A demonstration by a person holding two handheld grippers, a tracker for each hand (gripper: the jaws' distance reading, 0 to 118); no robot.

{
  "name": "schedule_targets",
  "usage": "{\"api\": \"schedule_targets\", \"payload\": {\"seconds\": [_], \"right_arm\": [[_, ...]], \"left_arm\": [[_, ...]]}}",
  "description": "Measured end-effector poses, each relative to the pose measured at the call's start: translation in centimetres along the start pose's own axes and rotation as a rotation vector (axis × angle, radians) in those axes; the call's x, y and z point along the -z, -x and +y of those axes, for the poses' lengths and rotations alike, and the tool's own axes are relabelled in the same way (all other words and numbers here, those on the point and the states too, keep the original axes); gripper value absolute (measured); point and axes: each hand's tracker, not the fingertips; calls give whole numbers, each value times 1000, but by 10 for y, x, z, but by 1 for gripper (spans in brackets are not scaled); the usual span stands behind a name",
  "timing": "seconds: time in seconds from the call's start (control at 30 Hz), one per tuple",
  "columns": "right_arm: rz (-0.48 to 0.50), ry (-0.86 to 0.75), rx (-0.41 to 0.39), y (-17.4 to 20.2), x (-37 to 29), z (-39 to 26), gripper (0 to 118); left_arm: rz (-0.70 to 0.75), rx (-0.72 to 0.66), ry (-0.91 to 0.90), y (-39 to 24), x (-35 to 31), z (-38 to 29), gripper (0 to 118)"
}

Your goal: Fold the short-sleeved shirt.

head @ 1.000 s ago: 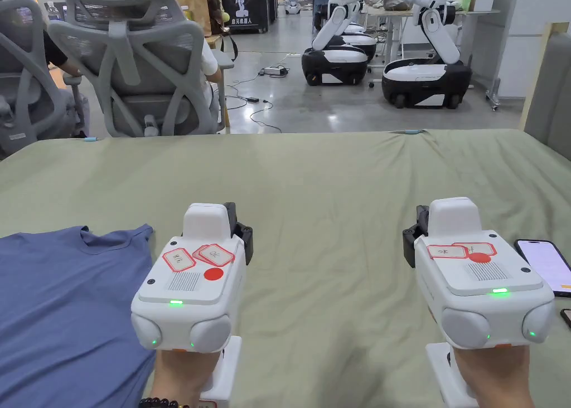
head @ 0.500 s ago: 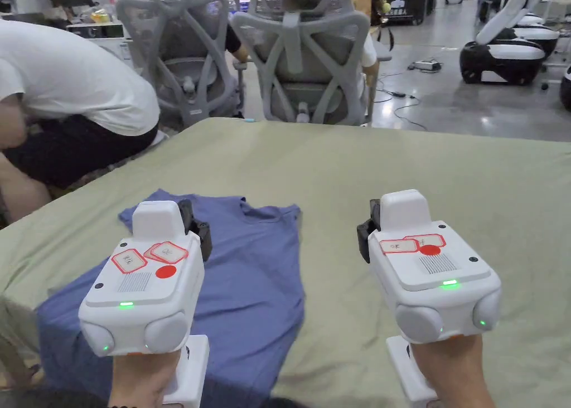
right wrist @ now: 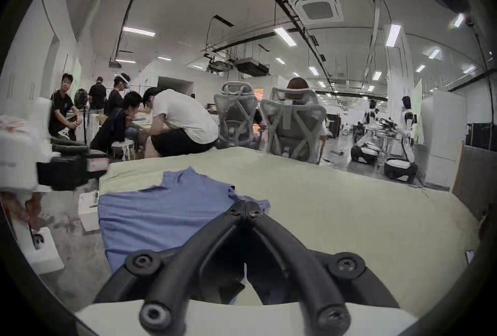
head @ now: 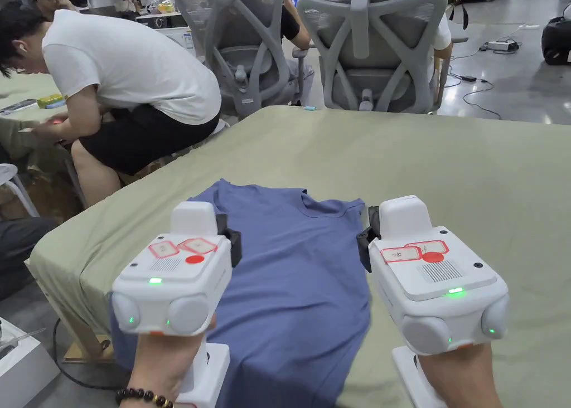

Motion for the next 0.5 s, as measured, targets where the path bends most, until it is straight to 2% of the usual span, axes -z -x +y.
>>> {"api": "schedule_targets", "payload": {"seconds": [0.07, 0.1, 0.2, 0.23, 0.27, 0.3, 0.33, 0.37, 0.4, 0.43, 0.47, 0.5], "right_arm": [[3, 7, 9, -6, 4, -4, 0], [3, 15, 13, -8, 7, -7, 0], [-6, 40, 15, -8, 5, -10, 0], [-5, 50, 18, -9, 9, -14, 0], [0, 59, 20, -11, 15, -19, 0], [2, 68, 22, -14, 24, -25, 0], [4, 78, 23, -15, 29, -28, 0], [6, 87, 23, -16, 34, -31, 0], [10, 94, 21, -18, 41, -36, 0], [13, 101, 18, -20, 47, -40, 0], [15, 106, 18, -21, 51, -42, 0], [21, 108, 17, -22, 55, -44, 0]], "left_arm": [[-102, 14, 113, -8, 34, 15, 0], [-154, -24, 145, -11, 52, 22, 0], [-241, -57, 271, -28, 110, 36, 0], [-246, -33, 288, -36, 129, 37, 4], [-257, -32, 292, -42, 145, 37, 23], [-274, -23, 305, -49, 165, 35, 57], [-261, 3, 340, -58, 183, 30, 103], [-260, 19, 374, -64, 200, 26, 118], [-292, 13, 385, -69, 214, 20, 112], [-294, 16, 391, -74, 230, 16, 98], [-301, 19, 407, -79, 242, 11, 93], [-279, 27, 444, -85, 257, 4, 93]]}}
